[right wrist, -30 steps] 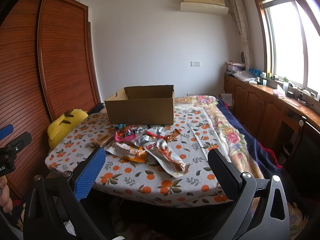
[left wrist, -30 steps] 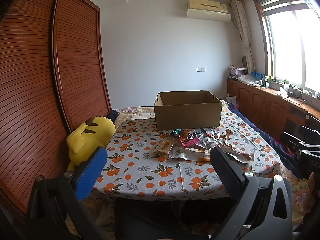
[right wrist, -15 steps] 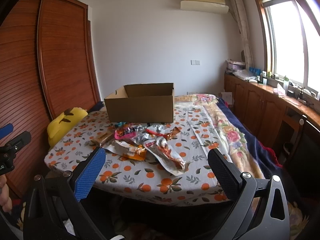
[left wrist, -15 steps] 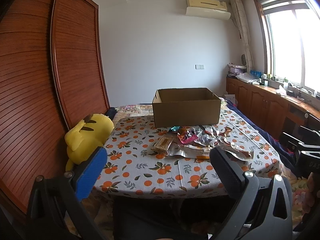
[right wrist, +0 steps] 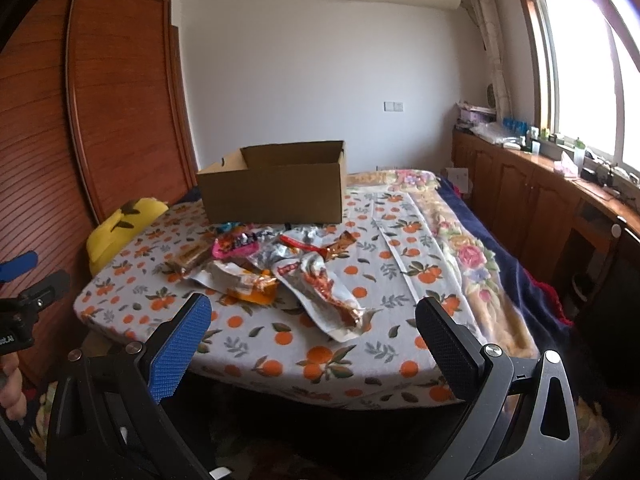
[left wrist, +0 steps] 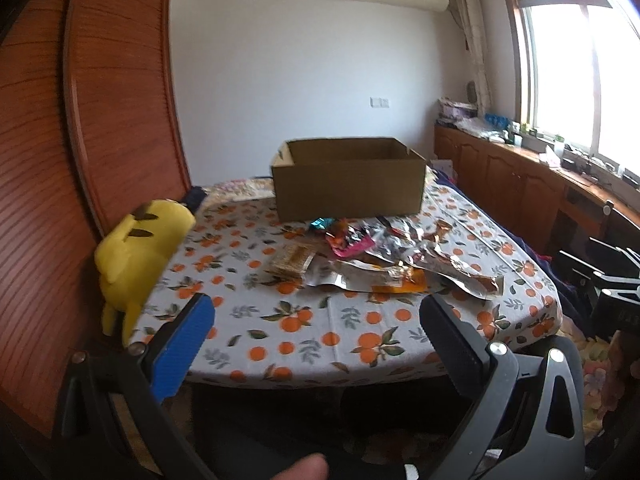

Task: Organize snacks
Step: 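Lower the right tool onto the chicken-feet pouch while the left tool approaches the orange-and-white pouch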

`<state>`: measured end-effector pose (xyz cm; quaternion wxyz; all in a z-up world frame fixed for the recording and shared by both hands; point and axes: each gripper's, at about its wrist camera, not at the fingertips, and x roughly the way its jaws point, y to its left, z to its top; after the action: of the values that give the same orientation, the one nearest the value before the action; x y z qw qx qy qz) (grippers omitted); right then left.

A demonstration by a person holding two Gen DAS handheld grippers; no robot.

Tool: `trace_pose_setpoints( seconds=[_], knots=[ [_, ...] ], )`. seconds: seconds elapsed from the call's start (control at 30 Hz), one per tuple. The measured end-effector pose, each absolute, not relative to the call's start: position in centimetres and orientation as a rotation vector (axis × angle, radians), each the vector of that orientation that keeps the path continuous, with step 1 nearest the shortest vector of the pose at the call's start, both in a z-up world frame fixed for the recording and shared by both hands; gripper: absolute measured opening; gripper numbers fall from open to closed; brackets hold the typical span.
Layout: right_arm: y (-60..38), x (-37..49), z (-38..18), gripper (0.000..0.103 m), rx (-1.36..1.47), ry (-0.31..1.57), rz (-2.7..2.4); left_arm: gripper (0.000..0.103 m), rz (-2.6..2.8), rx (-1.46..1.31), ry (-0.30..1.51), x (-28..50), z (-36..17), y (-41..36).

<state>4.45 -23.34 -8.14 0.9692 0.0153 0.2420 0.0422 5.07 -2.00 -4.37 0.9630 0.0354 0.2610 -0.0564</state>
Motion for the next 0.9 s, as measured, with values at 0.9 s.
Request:
trace_pose_setpoints(
  seconds=[0.9],
  knots=[
    [-23.8,21.4,-17.9,0.09,-0.177,0.881,0.367,0.101,-0.25,-0.031,0.819,20.3,-13.0,-6.4]
  ],
)
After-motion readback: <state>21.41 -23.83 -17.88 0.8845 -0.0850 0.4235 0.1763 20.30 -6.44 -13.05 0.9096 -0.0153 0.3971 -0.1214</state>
